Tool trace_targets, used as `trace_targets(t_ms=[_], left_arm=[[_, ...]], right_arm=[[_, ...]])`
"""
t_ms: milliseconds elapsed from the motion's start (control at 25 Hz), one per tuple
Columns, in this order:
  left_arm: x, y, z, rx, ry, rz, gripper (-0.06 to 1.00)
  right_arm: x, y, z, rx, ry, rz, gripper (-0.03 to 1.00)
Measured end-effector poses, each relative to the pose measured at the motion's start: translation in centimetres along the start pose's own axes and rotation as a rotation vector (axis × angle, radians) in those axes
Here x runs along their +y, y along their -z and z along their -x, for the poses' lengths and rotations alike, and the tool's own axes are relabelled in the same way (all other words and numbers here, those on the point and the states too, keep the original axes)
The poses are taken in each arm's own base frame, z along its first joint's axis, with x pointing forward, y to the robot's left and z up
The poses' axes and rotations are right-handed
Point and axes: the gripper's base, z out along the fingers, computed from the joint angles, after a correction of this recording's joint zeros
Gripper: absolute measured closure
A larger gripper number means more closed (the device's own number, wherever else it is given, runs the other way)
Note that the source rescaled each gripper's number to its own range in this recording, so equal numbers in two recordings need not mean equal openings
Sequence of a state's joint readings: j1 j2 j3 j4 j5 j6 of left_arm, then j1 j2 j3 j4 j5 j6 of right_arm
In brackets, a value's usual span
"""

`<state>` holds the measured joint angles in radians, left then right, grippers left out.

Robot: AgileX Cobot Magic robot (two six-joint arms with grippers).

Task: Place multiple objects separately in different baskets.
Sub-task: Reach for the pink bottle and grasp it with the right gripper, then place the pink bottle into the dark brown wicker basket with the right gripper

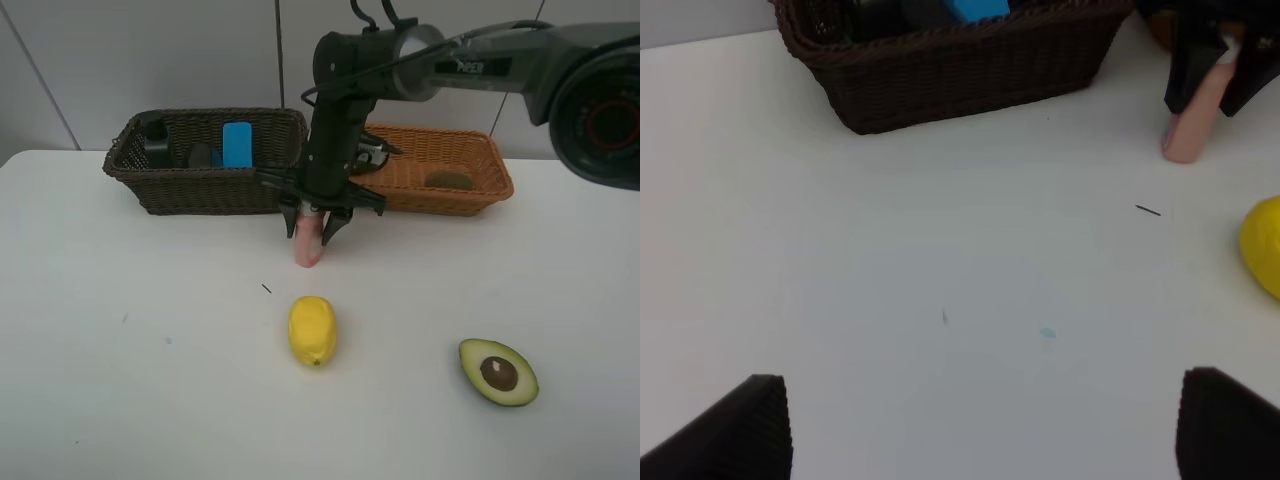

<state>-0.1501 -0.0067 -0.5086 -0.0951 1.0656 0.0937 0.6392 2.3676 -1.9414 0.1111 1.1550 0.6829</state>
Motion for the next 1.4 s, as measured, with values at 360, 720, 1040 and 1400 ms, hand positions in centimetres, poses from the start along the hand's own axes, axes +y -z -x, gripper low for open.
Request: trace_targets(t_ms=[360, 720, 1040, 1400], left_arm=[[0.0, 0.0, 0.0, 0.000, 0.000, 0.000, -0.05], [0.0, 0.0, 0.0, 0.000, 0.000, 0.000, -0.05], [0.0, 0.0, 0.0, 0.000, 0.000, 0.000, -0.05], [0.0, 0.0, 0.0, -0.001, 0.000, 0.000, -0.05]], right_arm=[[0.0, 0.0, 0.0, 0.003, 0.048, 0.003, 0.95], [0.6, 7.1, -0.1, -0.186, 0.213, 0.107, 0.95], [2.2, 11.1, 1.6, -0.485, 0.380, 0.233, 0.96], [3.0, 6.8, 5.2, -0.702, 0.476, 0.231, 0.96]])
